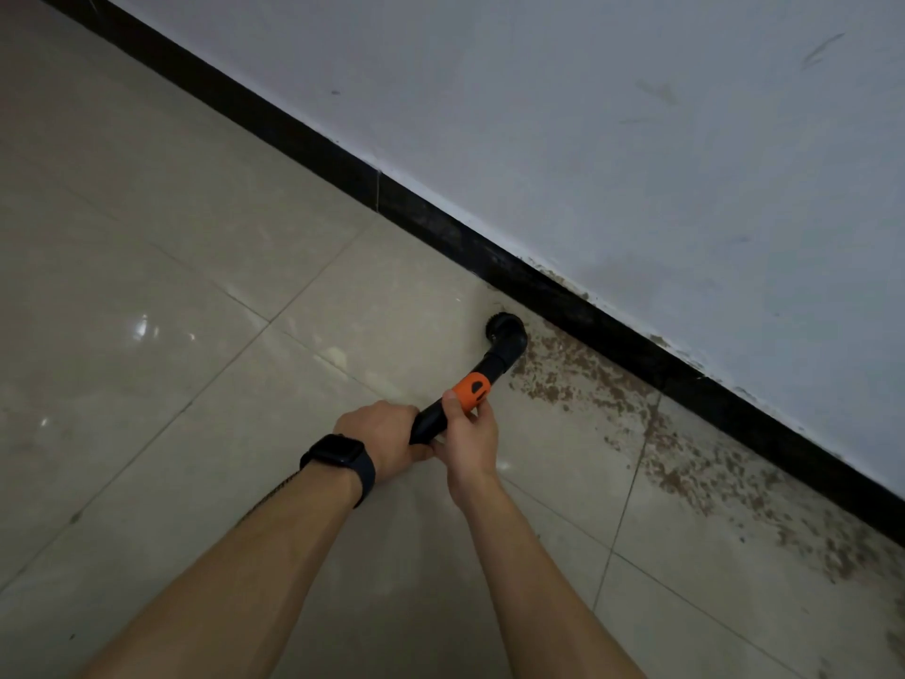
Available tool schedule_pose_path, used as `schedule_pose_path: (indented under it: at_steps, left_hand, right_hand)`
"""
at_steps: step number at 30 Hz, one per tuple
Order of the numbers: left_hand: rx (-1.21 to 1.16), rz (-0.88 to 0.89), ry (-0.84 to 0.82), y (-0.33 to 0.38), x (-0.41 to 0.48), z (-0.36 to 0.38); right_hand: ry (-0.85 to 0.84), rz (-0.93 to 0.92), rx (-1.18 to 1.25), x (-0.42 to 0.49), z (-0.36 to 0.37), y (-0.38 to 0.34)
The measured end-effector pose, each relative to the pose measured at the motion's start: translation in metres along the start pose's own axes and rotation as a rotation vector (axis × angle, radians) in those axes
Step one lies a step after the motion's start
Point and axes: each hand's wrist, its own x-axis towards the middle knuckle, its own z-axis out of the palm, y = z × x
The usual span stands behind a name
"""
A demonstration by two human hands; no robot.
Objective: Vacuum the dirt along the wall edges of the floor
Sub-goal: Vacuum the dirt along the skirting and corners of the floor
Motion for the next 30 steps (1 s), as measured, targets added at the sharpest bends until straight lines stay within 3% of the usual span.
schedule_pose_path:
  at_steps: [12,30]
  left_hand:
    - [-0.208,0.031,0.063,-0.032,0.006,0.021]
    - [-0.205,0.000,0.180,-0.058,0.002,0.014]
  right_hand:
    - [-0.038,0.016,0.050,0.036,0.006,-0.034]
    - [-0.075,0.007,-0.098,0.045,0.052,-0.044]
